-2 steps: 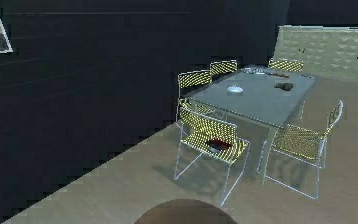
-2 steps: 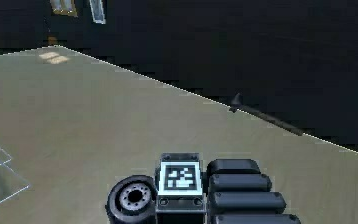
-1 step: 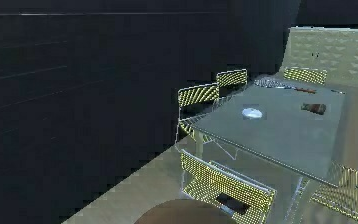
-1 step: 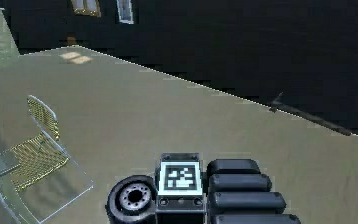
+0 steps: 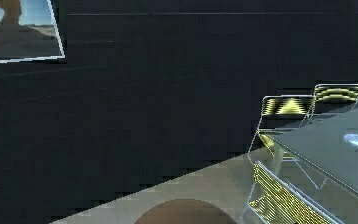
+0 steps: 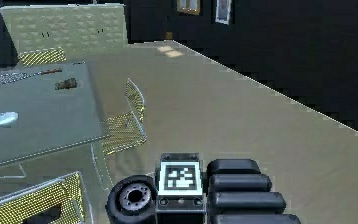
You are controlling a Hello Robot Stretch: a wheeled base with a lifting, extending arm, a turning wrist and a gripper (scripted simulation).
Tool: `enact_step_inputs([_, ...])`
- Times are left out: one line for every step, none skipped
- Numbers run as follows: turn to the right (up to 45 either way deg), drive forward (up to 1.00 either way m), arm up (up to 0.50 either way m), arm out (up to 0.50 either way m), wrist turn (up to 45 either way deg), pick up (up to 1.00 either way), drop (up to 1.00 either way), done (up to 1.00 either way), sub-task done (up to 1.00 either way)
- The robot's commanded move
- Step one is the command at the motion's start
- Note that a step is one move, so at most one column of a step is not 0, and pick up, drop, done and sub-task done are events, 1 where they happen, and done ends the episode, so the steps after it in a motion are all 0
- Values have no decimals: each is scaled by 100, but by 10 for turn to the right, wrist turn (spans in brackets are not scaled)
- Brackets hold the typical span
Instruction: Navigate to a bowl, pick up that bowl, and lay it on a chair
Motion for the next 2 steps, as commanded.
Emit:
enact_step_inputs([0,80,0,0,0,0,0,0,0])
enact_step_inputs([60,0,0,0,0,0,0,0,0])
